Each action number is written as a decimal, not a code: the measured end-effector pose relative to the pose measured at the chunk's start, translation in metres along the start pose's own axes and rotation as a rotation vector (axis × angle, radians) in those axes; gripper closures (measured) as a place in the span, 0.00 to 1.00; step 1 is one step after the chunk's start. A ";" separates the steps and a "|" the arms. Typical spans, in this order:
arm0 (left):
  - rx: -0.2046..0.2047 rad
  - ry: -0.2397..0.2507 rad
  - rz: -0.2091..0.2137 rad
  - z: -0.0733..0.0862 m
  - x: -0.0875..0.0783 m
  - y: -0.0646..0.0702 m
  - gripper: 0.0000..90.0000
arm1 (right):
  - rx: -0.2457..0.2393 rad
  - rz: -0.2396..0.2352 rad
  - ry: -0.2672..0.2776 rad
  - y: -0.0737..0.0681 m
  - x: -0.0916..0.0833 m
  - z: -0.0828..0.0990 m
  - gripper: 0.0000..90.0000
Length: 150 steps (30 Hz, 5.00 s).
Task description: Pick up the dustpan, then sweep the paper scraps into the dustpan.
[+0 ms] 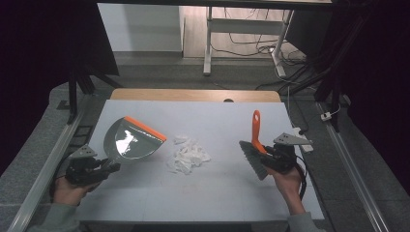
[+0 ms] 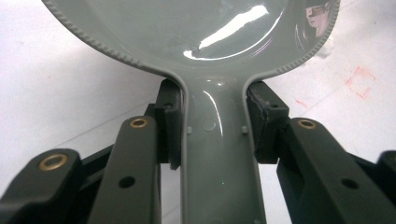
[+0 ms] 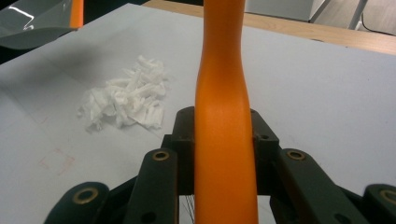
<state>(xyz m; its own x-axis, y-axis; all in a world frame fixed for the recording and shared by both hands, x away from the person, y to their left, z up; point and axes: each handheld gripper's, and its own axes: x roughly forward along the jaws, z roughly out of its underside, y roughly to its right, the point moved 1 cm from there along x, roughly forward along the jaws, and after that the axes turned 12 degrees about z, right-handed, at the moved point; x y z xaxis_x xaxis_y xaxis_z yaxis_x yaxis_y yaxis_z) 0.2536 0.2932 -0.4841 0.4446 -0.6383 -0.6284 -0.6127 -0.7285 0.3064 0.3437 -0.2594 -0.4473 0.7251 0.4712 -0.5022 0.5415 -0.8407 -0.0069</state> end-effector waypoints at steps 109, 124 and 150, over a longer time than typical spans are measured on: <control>0.197 -0.367 0.222 0.036 0.025 0.025 0.68 | -0.093 -0.064 -0.070 -0.062 0.129 -0.049 0.78; 0.184 -0.370 0.234 0.034 0.029 0.024 0.68 | -0.079 -0.043 -0.114 -0.063 0.143 -0.045 0.78; 0.167 -0.381 0.258 0.035 0.029 0.022 0.68 | -0.110 -0.079 -0.171 -0.083 0.162 -0.045 0.78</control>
<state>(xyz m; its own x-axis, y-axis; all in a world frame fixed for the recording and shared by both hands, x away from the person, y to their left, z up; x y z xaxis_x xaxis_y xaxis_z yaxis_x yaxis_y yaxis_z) 0.2303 0.2674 -0.5205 0.0127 -0.6335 -0.7736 -0.7820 -0.4884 0.3871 0.4354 -0.1015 -0.4890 0.6011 0.4746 -0.6429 0.6437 -0.7643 0.0376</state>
